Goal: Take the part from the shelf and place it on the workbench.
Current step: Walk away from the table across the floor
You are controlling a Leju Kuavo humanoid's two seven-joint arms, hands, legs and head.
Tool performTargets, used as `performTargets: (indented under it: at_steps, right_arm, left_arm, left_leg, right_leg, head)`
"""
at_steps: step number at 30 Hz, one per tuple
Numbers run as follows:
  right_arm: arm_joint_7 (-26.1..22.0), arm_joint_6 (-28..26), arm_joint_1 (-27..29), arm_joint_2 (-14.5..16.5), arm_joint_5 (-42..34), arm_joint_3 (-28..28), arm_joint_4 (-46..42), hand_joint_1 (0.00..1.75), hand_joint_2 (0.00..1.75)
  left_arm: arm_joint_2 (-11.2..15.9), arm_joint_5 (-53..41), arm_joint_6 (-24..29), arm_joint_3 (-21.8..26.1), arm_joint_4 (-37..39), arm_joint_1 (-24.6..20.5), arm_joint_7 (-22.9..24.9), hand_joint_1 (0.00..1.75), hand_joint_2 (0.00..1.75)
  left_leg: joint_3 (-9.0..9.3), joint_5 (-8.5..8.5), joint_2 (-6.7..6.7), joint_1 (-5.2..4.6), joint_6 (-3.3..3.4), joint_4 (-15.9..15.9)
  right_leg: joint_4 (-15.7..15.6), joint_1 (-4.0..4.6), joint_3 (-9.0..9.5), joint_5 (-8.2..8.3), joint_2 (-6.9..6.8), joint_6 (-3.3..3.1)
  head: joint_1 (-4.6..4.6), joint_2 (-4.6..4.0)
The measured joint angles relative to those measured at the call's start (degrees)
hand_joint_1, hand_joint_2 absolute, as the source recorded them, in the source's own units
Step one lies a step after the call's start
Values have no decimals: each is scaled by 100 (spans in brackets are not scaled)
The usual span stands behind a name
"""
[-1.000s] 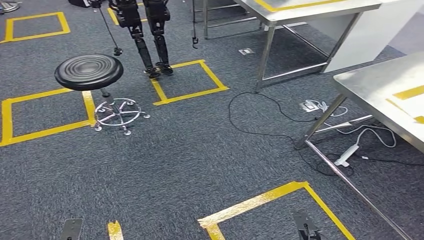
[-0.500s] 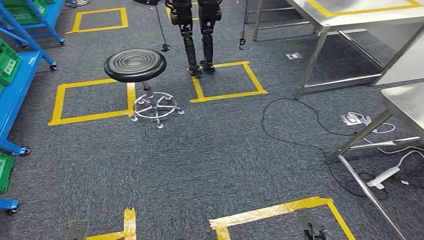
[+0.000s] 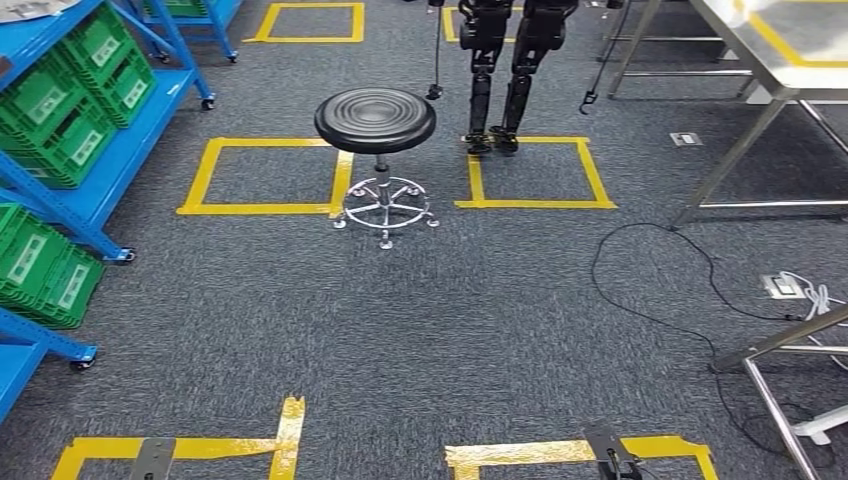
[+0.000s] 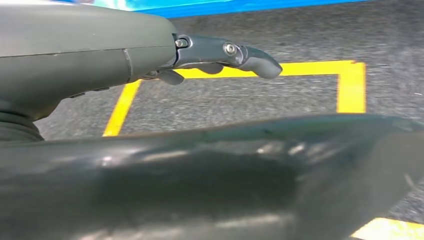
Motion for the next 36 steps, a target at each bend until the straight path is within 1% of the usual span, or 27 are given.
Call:
performTargets:
  at_steps: [1,2,4,6,8,9,11,12,13,14,15,16,17,18,19,21,22,24,26,28,29,30,31,32,33,34,36]
  right_arm:
    - [11,18,2,-1,1,4,0,0,0]
    - [22,38,2,-4,7,8,0,0,0]
    - [42,73,3,-11,44,20,1,0,0]
    - [57,84,5,-16,92,37,6,0,0]
    - [75,91,4,-19,143,57,9,0,0]
    - [80,89,2,-21,168,71,10,0,0]
    - [79,72,12,-32,213,99,9,0,0]
    - [85,63,22,-41,230,109,8,0,0]
    - [95,56,33,-49,253,119,8,0,0]
    - [108,55,41,-52,275,132,8,0,0]
    - [117,52,46,-54,293,146,8,0,0]
    - [122,50,47,-54,302,161,8,0,0]
    - [123,49,47,-54,302,173,9,0,0]
    - [123,46,47,-54,303,183,9,0,0]
    - [123,43,47,-55,303,192,9,0,0]
    - [123,33,45,-56,304,206,8,0,0]
    - [123,29,40,-56,304,209,8,0,0]
    - [122,25,18,-57,304,213,8,0,0]
    - [123,19,-2,-58,303,216,8,0,0]
    - [134,27,4,-58,299,219,11,0,0]
    - [142,34,14,-58,297,219,13,0,0]
    - [150,37,22,-58,295,219,14,0,0]
    - [156,35,27,-58,291,216,14,0,0]
    - [162,34,27,-59,288,214,14,0,0]
    - [167,33,25,-61,286,213,14,0,0]
    - [169,32,23,-62,285,213,14,0,0]
    - [169,29,21,-64,286,216,15,0,0]
  left_arm:
    - [0,-17,4,-1,0,5,-5,0,0]
    - [-1,-37,11,-3,0,6,-14,0,0]
    - [-8,-62,43,-7,0,-6,-43,0,0]
    - [-24,-68,86,-7,0,-15,-62,0,0]
    - [-41,-81,111,-8,1,2,-55,0,0]
    - [-48,-88,114,-9,1,16,-42,0,0]
    - [-60,-101,106,-11,2,13,-7,0,0]
    - [-69,-109,97,-17,2,2,20,0,0]
    - [-78,-119,87,-25,2,-9,49,0,0]
    - [-85,-127,78,-32,2,-11,78,0,0]
    - [-90,-133,72,-38,2,-2,103,0,0]
    - [-92,-138,70,-41,2,8,122,0,0]
    - [-92,-140,69,-42,2,16,134,0,0]
    - [-92,-141,69,-42,2,19,143,0,0]
    - [-93,-143,68,-43,2,14,150,0,0]
    - [-100,-148,66,-46,3,0,152,0,0]
    - [-103,-150,64,-47,4,1,153,0,0]
    - [-105,-151,63,-48,4,21,155,0,0]
    - [-103,-150,72,-47,4,17,149,0,0]
    - [-108,-152,81,-47,4,-12,123,0,0]
    - [-112,-154,83,-48,4,-20,108,0,0]
    - [-113,-156,85,-48,4,-19,94,0,0]
    - [-111,-158,87,-48,4,-14,86,0,0]
    - [-108,-158,89,-48,4,-11,83,0,0]
    - [-107,-159,89,-48,4,-10,80,0,0]
    - [-107,-163,90,-48,4,-12,79,0,0]
    - [-110,-177,92,-49,4,-19,75,0,0]
  left_leg:
    - [7,-1,-84,-2,-2,4]
    - [14,-4,-168,0,-6,8]
    - [10,-16,-326,1,-33,36]
    - [-35,-6,-460,10,-98,57]
    - [-82,25,-579,33,-178,51]
    - [-103,5,-535,32,-209,77]
    - [-243,-192,-258,19,-259,383]
    - [-386,-363,-72,19,-281,702]
    - [-559,-537,38,31,-303,1079]
    - [-713,-659,94,46,-324,1412]
    - [-795,-689,125,60,-340,1599]
    - [-776,-612,149,70,-351,1574]
    - [-647,-441,194,77,-353,1327]
    - [-447,-239,299,76,-344,940]
    - [-252,-104,475,47,-330,562]
    - [-50,-20,729,-8,-271,130]
    - [-47,-52,751,-38,-239,95]
    - [-54,-45,602,-30,-167,66]
    - [-38,-20,455,-1,-89,28]
    - [-38,-7,296,13,-32,17]
    - [-40,-5,207,11,-18,18]
    - [-36,-6,116,8,-13,19]
    - [-28,-7,25,6,-12,20]
    - [-16,-9,-68,6,-15,22]
    - [-5,-14,-156,10,-23,23]
    - [-2,-21,-236,7,-37,32]
    - [-38,-26,-375,8,-86,59]
  right_leg:
    - [-109,0,1,154,13,-6]
    - [-417,-4,102,386,51,-15]
    - [-1179,-39,411,747,305,-31]
    - [-1541,-54,593,821,493,-57]
    - [-1577,-42,631,829,407,-115]
    - [-1601,-44,643,846,337,-152]
    - [-1657,-54,680,867,172,-219]
    - [-1666,-44,695,861,80,-240]
    - [-1668,-34,703,850,-14,-257]
    - [-1668,-26,709,840,-108,-266]
    - [-1667,-22,716,828,-197,-269]
    - [-1666,-21,728,816,-278,-265]
    - [-1666,-22,748,801,-356,-255]
    - [-1666,-20,775,781,-428,-238]
    - [-1660,-3,799,755,-497,-212]
    - [-1652,36,833,708,-627,-148]
    - [-1653,52,847,692,-695,-116]
    - [-1654,42,879,646,-765,-54]
    - [-1399,15,772,454,-480,-8]
    - [-666,1,402,106,-107,4]
    - [-264,3,183,-31,-35,5]
    - [1,4,15,-69,-6,4]
    - [54,5,-59,12,5,-1]
    - [-135,3,-21,209,25,-11]
    - [-494,-2,104,467,89,-23]
    - [-886,-14,252,682,241,-37]
    - [-1439,-41,495,863,498,-69]
  head:
    - [0,0]
    - [1,0]
    - [-2,0]
    - [-6,0]
    - [-7,0]
    - [-10,0]
    - [-40,0]
    - [-55,0]
    - [-68,0]
    - [-68,0]
    - [-70,0]
    - [-72,0]
    - [-73,0]
    - [-73,0]
    - [-74,0]
    - [-69,0]
    - [-64,0]
    - [-51,0]
    - [-25,0]
    - [15,0]
    - [28,0]
    - [33,0]
    - [37,0]
    - [39,0]
    - [39,0]
    - [43,0]
    - [42,0]
